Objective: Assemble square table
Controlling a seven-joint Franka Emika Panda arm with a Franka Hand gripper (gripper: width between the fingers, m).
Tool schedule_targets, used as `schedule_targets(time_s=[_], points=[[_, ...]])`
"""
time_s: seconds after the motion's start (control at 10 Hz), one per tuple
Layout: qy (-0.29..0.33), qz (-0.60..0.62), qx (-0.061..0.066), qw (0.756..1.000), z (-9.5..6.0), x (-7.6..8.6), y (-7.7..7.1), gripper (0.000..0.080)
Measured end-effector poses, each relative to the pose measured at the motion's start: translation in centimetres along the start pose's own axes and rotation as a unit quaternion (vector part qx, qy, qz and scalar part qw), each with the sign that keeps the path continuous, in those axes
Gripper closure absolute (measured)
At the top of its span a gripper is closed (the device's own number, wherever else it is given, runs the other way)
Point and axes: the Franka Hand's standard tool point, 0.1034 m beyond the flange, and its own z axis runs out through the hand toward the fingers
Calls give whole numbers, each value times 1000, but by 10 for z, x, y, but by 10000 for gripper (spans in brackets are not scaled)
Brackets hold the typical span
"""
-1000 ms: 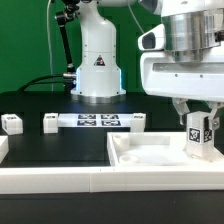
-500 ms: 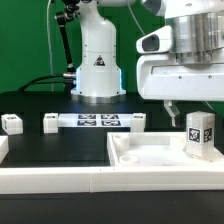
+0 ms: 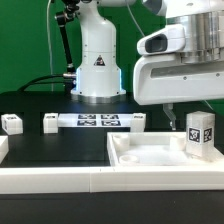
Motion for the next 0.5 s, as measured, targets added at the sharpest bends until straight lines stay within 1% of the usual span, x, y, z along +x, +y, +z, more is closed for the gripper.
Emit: schedule_targets(time_s=[0.1,0.2,0.5], points=[[1,-23,0,1000,-1,1,0,150],[2,-81,0,997,-2,2,0,150],[5,-216,-6,976,-5,5,1,150]])
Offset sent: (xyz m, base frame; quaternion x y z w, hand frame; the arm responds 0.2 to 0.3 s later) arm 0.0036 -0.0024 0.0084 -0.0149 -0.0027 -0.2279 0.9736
